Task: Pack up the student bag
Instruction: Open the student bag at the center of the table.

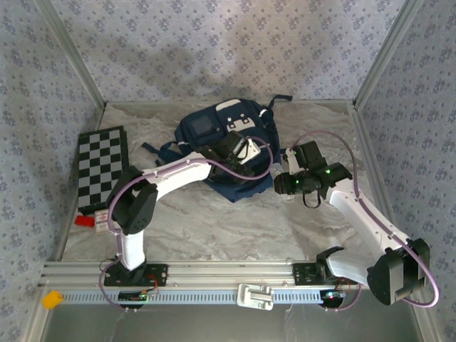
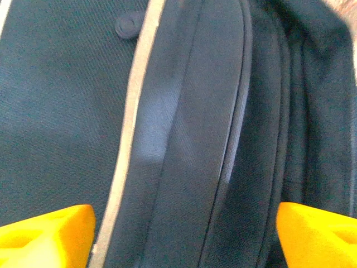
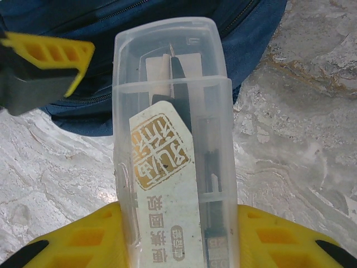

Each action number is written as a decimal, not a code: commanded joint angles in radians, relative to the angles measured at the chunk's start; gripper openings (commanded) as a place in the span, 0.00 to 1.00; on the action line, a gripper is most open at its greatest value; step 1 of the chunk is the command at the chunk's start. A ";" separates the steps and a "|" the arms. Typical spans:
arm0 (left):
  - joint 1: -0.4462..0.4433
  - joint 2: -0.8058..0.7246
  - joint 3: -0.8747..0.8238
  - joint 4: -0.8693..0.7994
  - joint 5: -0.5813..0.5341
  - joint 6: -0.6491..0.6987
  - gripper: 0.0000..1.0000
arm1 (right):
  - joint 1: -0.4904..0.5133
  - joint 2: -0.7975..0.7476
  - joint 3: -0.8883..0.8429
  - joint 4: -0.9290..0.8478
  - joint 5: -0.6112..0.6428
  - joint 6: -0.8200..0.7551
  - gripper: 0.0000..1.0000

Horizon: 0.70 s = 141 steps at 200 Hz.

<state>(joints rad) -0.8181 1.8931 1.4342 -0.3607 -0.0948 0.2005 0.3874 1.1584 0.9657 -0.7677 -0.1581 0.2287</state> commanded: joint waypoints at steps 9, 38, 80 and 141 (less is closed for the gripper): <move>0.018 0.038 0.011 0.007 -0.050 0.001 0.88 | -0.007 0.006 -0.009 0.020 -0.014 -0.003 0.37; 0.065 0.031 0.026 0.030 -0.063 -0.027 0.83 | -0.006 0.009 -0.011 0.024 -0.014 0.000 0.37; 0.130 -0.005 0.055 0.010 0.073 -0.065 0.58 | -0.007 0.011 -0.010 0.024 -0.017 -0.005 0.37; 0.133 -0.004 0.126 -0.042 0.074 -0.107 0.05 | -0.005 0.038 0.004 0.034 -0.036 0.021 0.37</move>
<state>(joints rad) -0.6956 1.9278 1.4975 -0.3740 -0.0059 0.1272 0.3874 1.1774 0.9600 -0.7467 -0.1696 0.2291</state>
